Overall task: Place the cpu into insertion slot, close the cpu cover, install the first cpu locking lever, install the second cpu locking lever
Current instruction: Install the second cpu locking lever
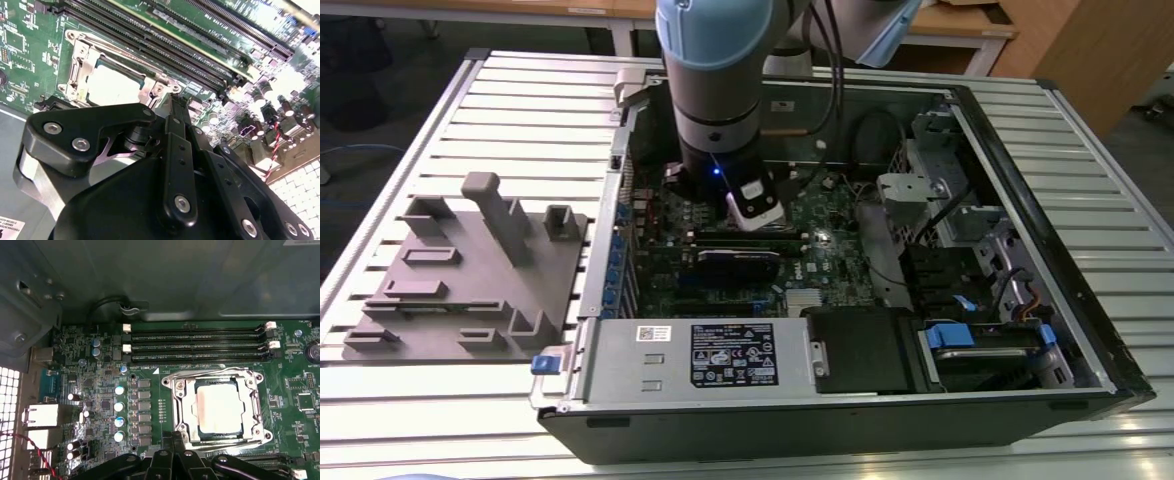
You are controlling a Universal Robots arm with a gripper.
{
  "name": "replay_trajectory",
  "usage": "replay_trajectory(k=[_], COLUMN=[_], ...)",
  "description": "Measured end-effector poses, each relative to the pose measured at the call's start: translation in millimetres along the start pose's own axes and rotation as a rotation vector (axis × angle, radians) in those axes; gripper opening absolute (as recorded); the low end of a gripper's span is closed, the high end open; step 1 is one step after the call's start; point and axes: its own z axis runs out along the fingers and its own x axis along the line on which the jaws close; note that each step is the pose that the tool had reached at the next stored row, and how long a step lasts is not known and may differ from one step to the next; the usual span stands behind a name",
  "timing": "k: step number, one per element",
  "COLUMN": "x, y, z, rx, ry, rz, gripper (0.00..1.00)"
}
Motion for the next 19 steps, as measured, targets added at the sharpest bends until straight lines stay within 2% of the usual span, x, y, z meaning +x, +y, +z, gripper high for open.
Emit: replay_trajectory(k=[7, 19], x=[-4.0, -18.4], y=[4.9, 12.3], z=[1.4, 3.8], rx=[0.0006, 0.0026], ry=[0.0000, -0.0001], rz=[0.000, 0.000], gripper=[0.10, 0.10])
